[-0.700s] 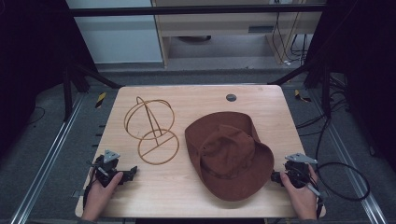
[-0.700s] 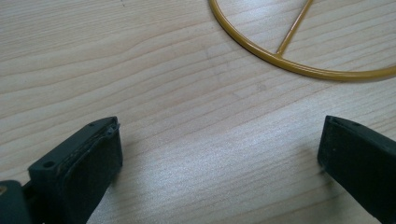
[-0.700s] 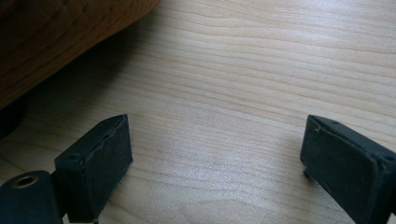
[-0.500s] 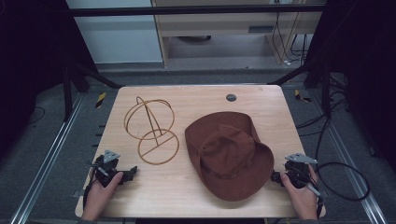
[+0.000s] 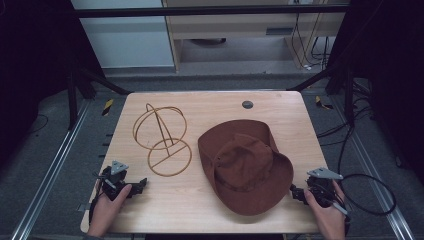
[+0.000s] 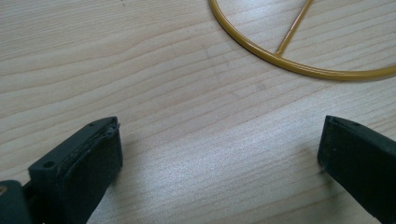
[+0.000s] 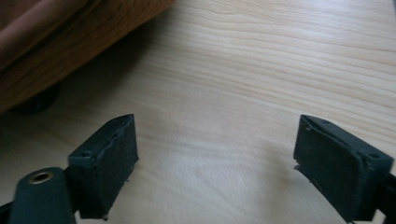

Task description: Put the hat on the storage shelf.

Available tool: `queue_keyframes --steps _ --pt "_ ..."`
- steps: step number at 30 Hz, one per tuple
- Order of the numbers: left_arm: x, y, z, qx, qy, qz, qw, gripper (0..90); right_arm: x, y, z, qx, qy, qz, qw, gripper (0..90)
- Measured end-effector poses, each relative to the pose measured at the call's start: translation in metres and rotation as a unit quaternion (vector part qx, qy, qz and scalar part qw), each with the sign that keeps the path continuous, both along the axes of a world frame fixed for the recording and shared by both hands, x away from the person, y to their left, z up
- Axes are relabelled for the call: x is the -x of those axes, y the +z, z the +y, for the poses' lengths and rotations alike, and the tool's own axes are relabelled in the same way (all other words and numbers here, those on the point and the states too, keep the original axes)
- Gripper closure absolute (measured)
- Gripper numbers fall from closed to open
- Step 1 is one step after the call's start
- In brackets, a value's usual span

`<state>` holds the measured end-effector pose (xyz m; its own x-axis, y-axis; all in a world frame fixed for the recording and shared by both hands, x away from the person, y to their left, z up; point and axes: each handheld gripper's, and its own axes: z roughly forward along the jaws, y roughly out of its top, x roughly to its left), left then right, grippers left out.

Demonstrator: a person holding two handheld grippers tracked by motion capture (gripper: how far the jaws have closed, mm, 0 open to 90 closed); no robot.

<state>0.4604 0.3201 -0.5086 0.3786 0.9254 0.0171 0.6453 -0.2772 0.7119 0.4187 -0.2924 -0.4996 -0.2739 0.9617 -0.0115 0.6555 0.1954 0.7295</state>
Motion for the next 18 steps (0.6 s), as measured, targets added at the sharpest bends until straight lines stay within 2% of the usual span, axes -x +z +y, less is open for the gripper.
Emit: queue_keyframes --steps 1,4,6,7,8,10,11,12,13,15,16,18 --pt "0.000 0.000 0.000 0.001 0.001 -0.001 1.0000 0.0 0.006 0.004 -0.003 0.003 0.003 -0.003 1.0000 14.9" --pt "0.000 0.000 0.000 -0.002 -0.001 0.001 1.0000 0.0 0.011 0.010 -0.004 0.009 0.003 -0.011 0.9999 14.9" --pt "0.000 0.000 0.000 -0.002 -0.001 0.002 1.0000 0.0 0.017 0.023 -0.005 0.017 0.008 -0.023 0.9995 15.4" --pt "0.000 0.000 0.000 -0.002 -0.001 0.002 1.0000 0.0 0.017 0.023 -0.005 0.017 0.008 -0.023 0.9995 15.4" --pt "0.000 0.000 0.000 -0.003 -0.001 0.001 1.0000 0.0 0.019 0.034 -0.004 0.023 0.015 -0.031 0.9991 15.4" --pt "0.000 0.000 0.000 -0.003 -0.001 0.001 1.0000 0.0 0.018 0.047 -0.003 0.031 0.021 -0.036 0.9987 15.3" --pt "0.000 0.000 0.000 -0.002 0.000 0.002 1.0000 0.0 0.018 0.047 -0.003 0.031 0.021 -0.036 0.9987 15.3" --pt "0.000 0.000 0.000 -0.002 -0.001 0.002 1.0000 0.0 0.017 0.060 -0.001 0.034 0.025 -0.039 0.9984 15.3" --pt "0.000 0.000 0.000 -0.002 -0.001 0.002 1.0000 0.0 0.016 0.065 0.000 0.038 0.027 -0.041 0.9981 15.3" --pt "0.000 0.000 0.000 -0.001 0.000 0.001 1.0000 0.0 0.011 0.084 0.004 0.044 0.041 -0.038 0.9975 15.5" --pt "0.000 0.000 0.000 -0.001 0.000 0.001 1.0000 0.0 0.011 0.084 0.004 0.044 0.041 -0.038 0.9975 15.5" --pt "0.000 0.000 0.000 -0.001 0.000 0.001 1.0000 0.0 0.007 0.095 0.009 0.044 0.059 -0.027 0.9969 15.5"
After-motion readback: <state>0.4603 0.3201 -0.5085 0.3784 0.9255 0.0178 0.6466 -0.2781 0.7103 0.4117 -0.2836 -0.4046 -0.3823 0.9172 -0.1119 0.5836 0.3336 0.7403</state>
